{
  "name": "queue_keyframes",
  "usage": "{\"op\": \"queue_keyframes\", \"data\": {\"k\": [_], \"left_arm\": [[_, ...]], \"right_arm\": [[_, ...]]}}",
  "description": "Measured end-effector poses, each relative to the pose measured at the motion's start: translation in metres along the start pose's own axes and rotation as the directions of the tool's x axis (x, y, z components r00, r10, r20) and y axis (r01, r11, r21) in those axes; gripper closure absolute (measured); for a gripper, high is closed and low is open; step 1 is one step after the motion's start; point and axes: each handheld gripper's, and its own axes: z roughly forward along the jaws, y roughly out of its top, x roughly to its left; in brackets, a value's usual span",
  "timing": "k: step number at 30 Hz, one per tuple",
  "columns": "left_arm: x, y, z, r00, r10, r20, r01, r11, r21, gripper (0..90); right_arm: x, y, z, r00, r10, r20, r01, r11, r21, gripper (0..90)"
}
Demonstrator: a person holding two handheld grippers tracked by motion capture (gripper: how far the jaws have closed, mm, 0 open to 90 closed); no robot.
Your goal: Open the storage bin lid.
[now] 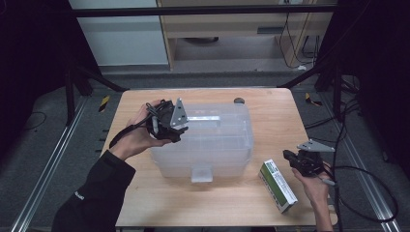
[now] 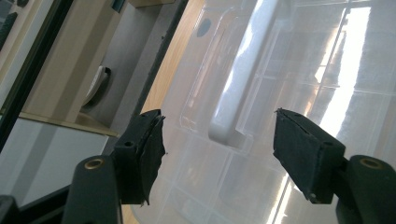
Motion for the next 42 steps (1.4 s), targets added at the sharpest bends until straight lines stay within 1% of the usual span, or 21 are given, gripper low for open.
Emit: {"op": "queue_keyframes", "data": {"k": [1, 2, 8, 14, 17, 18, 19, 20, 22, 23, 25, 26, 28, 29, 31, 32, 34, 38, 39, 40, 42], "left_arm": [[0.0, 0.001, 0.001, 1.0, 0.003, 0.001, -0.003, 1.0, 0.002, 33.6], [-0.001, 0.002, 0.003, 0.9999, 0.013, 0.001, -0.013, 0.9999, 0.008, 34.2], [-0.002, 0.005, 0.009, 0.9994, 0.036, 0.0, -0.036, 0.9992, 0.018, 36.1], [-0.002, 0.009, 0.014, 0.9976, 0.069, -0.006, -0.069, 0.997, 0.034, 40.2], [-0.002, 0.011, 0.017, 0.9965, 0.084, -0.007, -0.083, 0.996, 0.032, 42.3], [-0.003, 0.012, 0.02, 0.995, 0.099, -0.009, -0.099, 0.9944, 0.036, 43.4], [-0.003, 0.012, 0.02, 0.995, 0.099, -0.009, -0.099, 0.9944, 0.036, 44.3], [-0.002, 0.013, 0.02, 0.994, 0.109, -0.01, -0.108, 0.9931, 0.045, 44.3], [-0.003, 0.014, 0.022, 0.9929, 0.118, -0.012, -0.117, 0.9921, 0.045, 48.2], [-0.003, 0.014, 0.023, 0.9919, 0.126, -0.014, -0.125, 0.9909, 0.05, 48.2], [-0.004, 0.015, 0.025, 0.9913, 0.131, -0.012, -0.13, 0.99, 0.054, 51.3], [-0.004, 0.016, 0.026, 0.9889, 0.148, -0.015, -0.147, 0.9871, 0.063, 52.8], [-0.004, 0.016, 0.026, 0.9879, 0.155, -0.014, -0.153, 0.9857, 0.07, 55.4], [-0.006, 0.016, 0.027, 0.9888, 0.148, -0.013, -0.147, 0.9871, 0.063, 55.4], [-0.007, 0.016, 0.03, 0.987, 0.16, -0.009, -0.159, 0.9844, 0.075, 58.8], [-0.007, 0.016, 0.03, 0.987, 0.16, -0.009, -0.159, 0.9844, 0.075, 59.6], [-0.007, 0.017, 0.031, 0.9843, 0.176, -0.012, -0.174, 0.9809, 0.086, 61.4], [-0.009, 0.017, 0.032, 0.9828, 0.184, -0.014, -0.182, 0.9794, 0.087, 65.1], [-0.009, 0.018, 0.032, 0.9813, 0.192, -0.016, -0.19, 0.9772, 0.095, 68.0], [-0.009, 0.018, 0.032, 0.9813, 0.192, -0.016, -0.19, 0.9772, 0.095, 69.1], [-0.009, 0.019, 0.033, 0.9783, 0.207, -0.017, -0.203, 0.9729, 0.11, 70.8]], "right_arm": [[0.0, 0.0, 0.0, 1.0, -0.007, -0.002, 0.007, 1.0, -0.001, 87.7], [0.0, 0.0, 0.0, 1.0, -0.007, -0.003, 0.007, 1.0, -0.001, 87.8], [0.0, 0.0, 0.001, 0.9999, -0.012, -0.006, 0.012, 1.0, 0.005, 87.4], [0.0, 0.0, 0.002, 0.9999, -0.007, -0.013, 0.007, 1.0, 0.009, 87.2], [0.0, 0.0, 0.002, 0.9999, -0.01, -0.014, 0.01, 1.0, 0.008, 87.5], [0.0, 0.0, 0.002, 0.9998, -0.01, -0.015, 0.01, 1.0, 0.008, 87.6], [0.0, 0.0, 0.002, 0.9998, -0.01, -0.015, 0.01, 1.0, 0.008, 87.6], [-0.001, 0.0, 0.002, 0.9998, -0.01, -0.014, 0.01, 1.0, 0.007, 87.8], [-0.001, 0.0, 0.002, 0.9998, -0.01, -0.014, 0.01, 1.0, 0.006, 88.0], [-0.001, 0.0, 0.002, 0.9998, -0.01, -0.014, 0.01, 1.0, 0.006, 88.0], [-0.001, 0.0, 0.001, 0.9998, -0.01, -0.014, 0.01, 1.0, 0.006, 88.2], [-0.001, 0.0, 0.001, 0.9998, -0.009, -0.015, 0.009, 1.0, 0.006, 88.3], [-0.001, 0.0, 0.001, 0.9998, -0.011, -0.017, 0.011, 1.0, 0.006, 88.4], [-0.001, 0.0, 0.001, 0.9998, -0.011, -0.017, 0.011, 1.0, 0.006, 88.4], [0.0, 0.0, 0.001, 0.9998, -0.012, -0.018, 0.012, 1.0, 0.008, 88.6], [0.0, 0.0, 0.001, 0.9998, -0.012, -0.018, 0.012, 1.0, 0.008, 88.6], [0.0, 0.0, 0.002, 0.9998, -0.011, -0.018, 0.011, 1.0, 0.01, 88.5], [0.0, 0.0, 0.002, 0.9998, -0.011, -0.018, 0.011, 1.0, 0.01, 88.6], [0.0, 0.001, 0.002, 0.9998, -0.011, -0.018, 0.011, 1.0, 0.009, 88.7], [0.0, 0.001, 0.002, 0.9998, -0.011, -0.018, 0.011, 1.0, 0.009, 88.7], [0.0, 0.001, 0.001, 0.9998, -0.011, -0.019, 0.011, 1.0, 0.008, 88.8]]}}
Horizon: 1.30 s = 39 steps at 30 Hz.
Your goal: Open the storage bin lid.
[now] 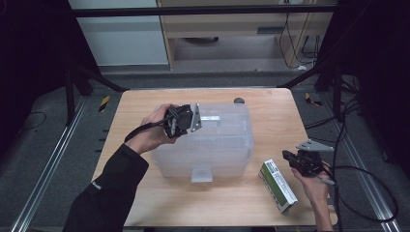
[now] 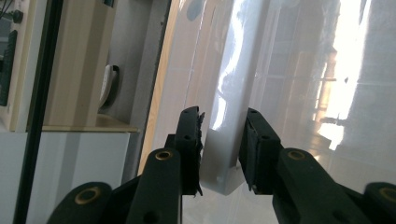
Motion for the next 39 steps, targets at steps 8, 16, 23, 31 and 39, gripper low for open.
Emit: {"op": "queue_keyframes", "data": {"k": [8, 16, 23, 31, 39], "left_arm": [[0.0, 0.005, 0.0, 0.9993, 0.037, -0.004, -0.037, 0.9984, 0.044, 72.1], [0.001, 0.007, -0.001, 0.999, 0.045, 0.004, -0.045, 0.9972, 0.06, 72.7], [0.003, 0.009, -0.001, 0.9989, 0.04, 0.023, -0.041, 0.9969, 0.066, 73.0], [0.007, 0.008, -0.001, 0.9985, 0.028, 0.048, -0.031, 0.9978, 0.059, 73.0], [0.008, 0.009, -0.002, 0.9982, 0.022, 0.055, -0.025, 0.9978, 0.061, 73.1]], "right_arm": [[0.001, 0.003, -0.003, 1.0, 0.003, -0.009, -0.003, 1.0, -0.009, 89.1], [0.007, 0.013, -0.013, 0.9993, -0.018, -0.033, 0.017, 0.999, -0.03, 89.8], [0.017, 0.026, -0.023, 0.9954, -0.041, -0.087, 0.036, 0.997, -0.061, 90.0], [0.031, 0.038, -0.031, 0.9875, -0.083, -0.134, 0.072, 0.994, -0.085, 90.0], [0.045, 0.046, -0.034, 0.9799, -0.118, -0.16, 0.105, 0.99, -0.092, 90.0]]}}
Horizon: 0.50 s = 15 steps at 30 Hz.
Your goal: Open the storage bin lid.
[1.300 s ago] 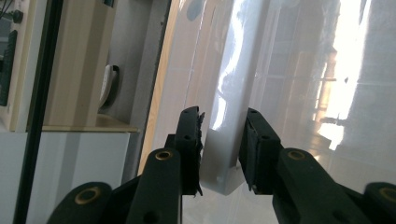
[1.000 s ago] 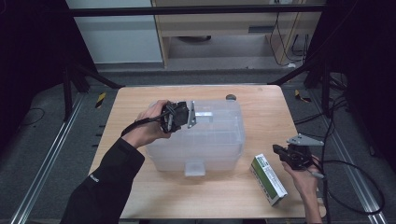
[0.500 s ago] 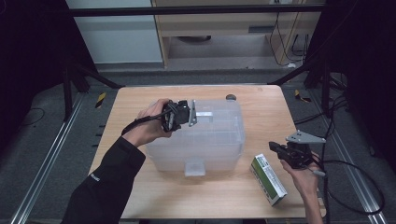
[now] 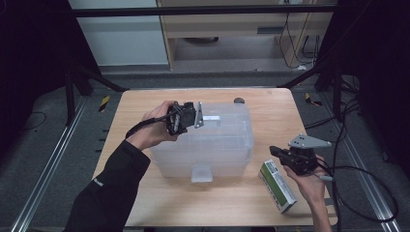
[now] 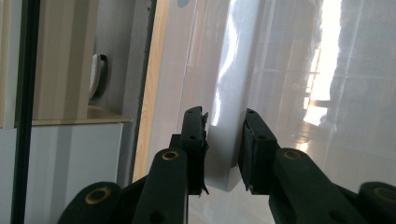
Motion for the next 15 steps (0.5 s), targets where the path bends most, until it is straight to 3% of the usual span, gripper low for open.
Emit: {"op": "queue_keyframes", "data": {"k": [15], "left_arm": [[0.0066, 0.0003, -0.0022, 0.9997, -0.023, -0.001, 0.023, 0.9997, -0.004, 72.8]], "right_arm": [[0.0109, 0.0049, 0.0042, 0.9993, -0.027, -0.026, 0.027, 1.0, 0.001, 90.0]]}}
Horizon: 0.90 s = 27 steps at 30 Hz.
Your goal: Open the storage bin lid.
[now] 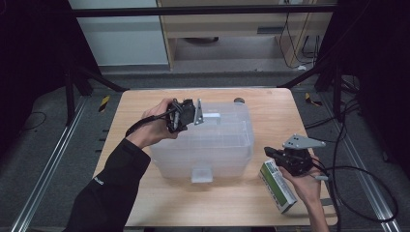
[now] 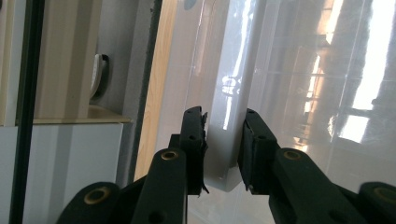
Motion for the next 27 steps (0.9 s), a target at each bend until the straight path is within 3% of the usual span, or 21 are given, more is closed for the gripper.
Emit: {"op": "queue_keyframes", "data": {"k": [27], "left_arm": [[0.022, 0.001, 0.002, 0.9979, -0.025, -0.061, 0.024, 0.9997, -0.009, 71.6]], "right_arm": [[0.007, 0.001, 0.007, 0.9994, 0.0, -0.033, 0.0, 1.0, 0.007, 90.0]]}}
